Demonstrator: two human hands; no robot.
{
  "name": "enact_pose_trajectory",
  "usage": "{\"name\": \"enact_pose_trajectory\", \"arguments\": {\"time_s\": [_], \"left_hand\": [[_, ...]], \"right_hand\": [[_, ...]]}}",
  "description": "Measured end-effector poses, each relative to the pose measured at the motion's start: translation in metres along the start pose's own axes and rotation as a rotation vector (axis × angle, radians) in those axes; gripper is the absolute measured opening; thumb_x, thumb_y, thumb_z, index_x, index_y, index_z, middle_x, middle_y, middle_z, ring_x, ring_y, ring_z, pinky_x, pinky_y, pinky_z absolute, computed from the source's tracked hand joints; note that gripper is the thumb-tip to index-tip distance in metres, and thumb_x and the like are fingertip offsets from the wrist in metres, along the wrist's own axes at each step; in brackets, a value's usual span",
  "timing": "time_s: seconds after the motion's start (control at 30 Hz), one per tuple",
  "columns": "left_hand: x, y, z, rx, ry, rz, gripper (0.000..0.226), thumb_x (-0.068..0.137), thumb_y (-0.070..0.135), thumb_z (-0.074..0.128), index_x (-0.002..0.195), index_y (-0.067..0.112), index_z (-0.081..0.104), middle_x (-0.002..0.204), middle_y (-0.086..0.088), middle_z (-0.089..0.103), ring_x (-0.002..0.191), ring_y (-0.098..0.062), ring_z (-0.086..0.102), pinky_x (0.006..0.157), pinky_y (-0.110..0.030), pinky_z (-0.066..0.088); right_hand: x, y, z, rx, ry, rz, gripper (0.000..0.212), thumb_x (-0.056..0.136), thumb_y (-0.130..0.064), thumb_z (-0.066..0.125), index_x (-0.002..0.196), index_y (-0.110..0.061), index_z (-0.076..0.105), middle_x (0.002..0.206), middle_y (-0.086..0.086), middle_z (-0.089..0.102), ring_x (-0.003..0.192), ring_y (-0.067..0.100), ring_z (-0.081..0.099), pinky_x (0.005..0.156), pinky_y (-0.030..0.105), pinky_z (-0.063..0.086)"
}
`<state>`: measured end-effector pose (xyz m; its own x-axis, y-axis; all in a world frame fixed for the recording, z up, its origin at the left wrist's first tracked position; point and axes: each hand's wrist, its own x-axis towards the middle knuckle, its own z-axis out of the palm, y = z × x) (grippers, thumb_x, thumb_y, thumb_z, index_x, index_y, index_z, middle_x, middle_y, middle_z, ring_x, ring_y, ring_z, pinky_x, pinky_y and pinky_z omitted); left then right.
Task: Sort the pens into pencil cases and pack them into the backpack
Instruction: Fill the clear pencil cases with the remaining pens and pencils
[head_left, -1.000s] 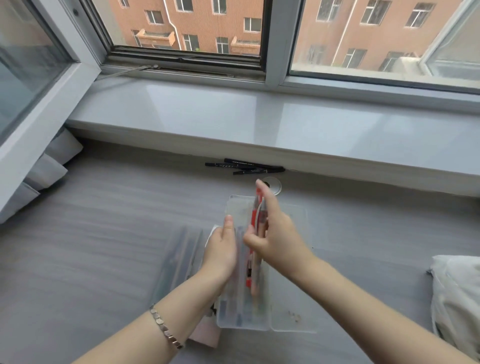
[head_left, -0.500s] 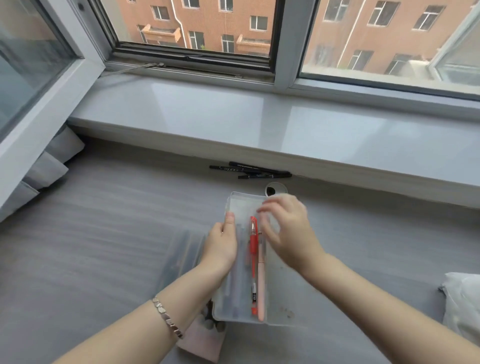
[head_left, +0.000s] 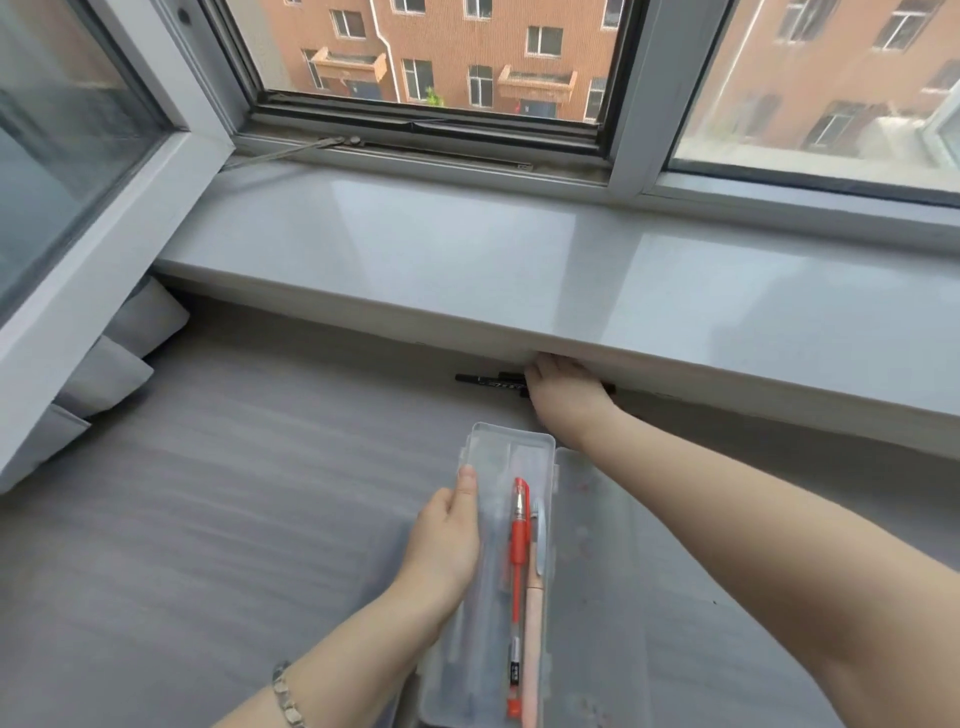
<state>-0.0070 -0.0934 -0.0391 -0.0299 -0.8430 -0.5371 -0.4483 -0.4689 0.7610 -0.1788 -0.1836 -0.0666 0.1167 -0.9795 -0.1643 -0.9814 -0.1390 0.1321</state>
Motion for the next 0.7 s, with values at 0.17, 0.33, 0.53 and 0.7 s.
{"name": "enact_pose_trajectory", "arguments": {"time_s": [0.17,0.33,0.53,0.7], "left_hand": [[0.001,0.0,0.0,0.011,-0.012,0.007,0.039,0.096,0.047,0.024,0.09,0.02,0.051,0.102,0.004,0.053,0.096,-0.014,0.047,0.086,-0.024,0.031],[-0.011,-0.003,0.002,0.042,-0.042,-0.005,0.049,0.096,0.049,0.022,0.105,0.014,0.055,0.109,0.0,0.056,0.1,-0.016,0.049,0.088,-0.027,0.033],[-0.039,-0.007,0.01,0.05,-0.071,-0.003,0.049,0.097,0.045,0.023,0.118,0.014,0.054,0.119,0.0,0.052,0.109,-0.018,0.048,0.089,-0.023,0.029],[-0.07,-0.009,0.029,0.1,-0.153,-0.03,0.059,0.096,0.051,0.02,0.132,0.013,0.046,0.126,0.007,0.047,0.118,-0.017,0.045,0.096,-0.027,0.031]], "right_hand": [[-0.012,0.014,0.008,0.068,-0.13,-0.016,0.03,0.092,-0.004,0.035,0.118,0.001,0.047,0.124,0.021,0.051,0.112,0.032,0.049,0.088,0.037,0.041],[-0.046,0.032,-0.004,0.151,-0.156,0.08,0.028,0.092,-0.013,0.042,0.117,-0.001,0.042,0.121,0.02,0.049,0.1,0.037,0.057,0.073,0.039,0.044],[-0.14,0.056,-0.04,0.255,0.098,-0.143,0.028,0.09,-0.016,0.05,0.118,-0.015,0.05,0.092,0.009,0.056,0.069,0.033,0.06,0.053,0.033,0.041],[-0.216,0.056,-0.053,0.057,0.309,-0.52,0.031,0.078,-0.015,0.048,0.106,-0.025,0.057,0.065,-0.002,0.052,0.048,0.018,0.048,0.037,0.024,0.034]]}}
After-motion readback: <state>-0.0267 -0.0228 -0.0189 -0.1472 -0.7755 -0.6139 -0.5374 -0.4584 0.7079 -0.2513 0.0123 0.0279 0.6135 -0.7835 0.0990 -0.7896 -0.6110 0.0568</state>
